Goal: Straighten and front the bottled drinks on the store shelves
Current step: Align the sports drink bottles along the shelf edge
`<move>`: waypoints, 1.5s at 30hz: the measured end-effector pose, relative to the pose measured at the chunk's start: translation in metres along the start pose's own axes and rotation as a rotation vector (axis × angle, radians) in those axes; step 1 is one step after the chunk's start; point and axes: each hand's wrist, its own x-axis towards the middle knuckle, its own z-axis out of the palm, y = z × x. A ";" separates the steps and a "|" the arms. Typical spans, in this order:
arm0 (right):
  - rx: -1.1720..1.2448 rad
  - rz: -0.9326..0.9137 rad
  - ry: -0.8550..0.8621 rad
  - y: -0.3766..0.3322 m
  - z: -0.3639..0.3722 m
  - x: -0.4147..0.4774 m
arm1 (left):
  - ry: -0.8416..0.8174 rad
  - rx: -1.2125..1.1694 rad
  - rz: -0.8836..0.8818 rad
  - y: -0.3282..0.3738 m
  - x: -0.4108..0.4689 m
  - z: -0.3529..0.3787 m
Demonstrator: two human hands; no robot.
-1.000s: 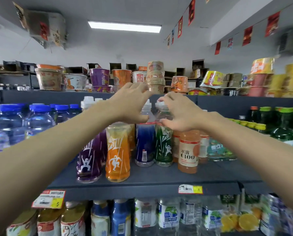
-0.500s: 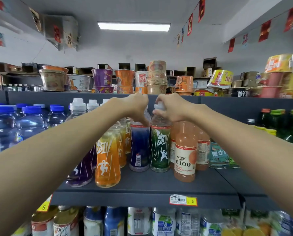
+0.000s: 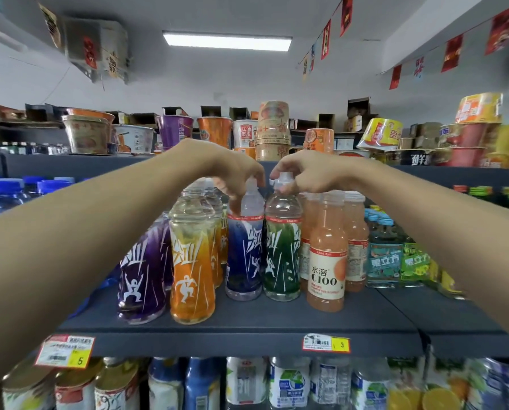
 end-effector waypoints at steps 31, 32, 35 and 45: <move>-0.010 -0.012 -0.130 0.001 -0.016 -0.006 | -0.047 -0.154 0.115 -0.004 -0.016 -0.025; 0.000 -0.001 -0.140 -0.001 -0.017 -0.005 | -0.058 -0.198 0.120 -0.004 -0.017 -0.026; -0.011 0.030 -0.010 0.002 -0.015 0.004 | 0.021 -0.276 0.119 -0.006 -0.017 -0.029; -0.040 0.035 0.149 0.032 -0.010 0.043 | 0.130 -0.348 -0.068 -0.017 0.028 -0.028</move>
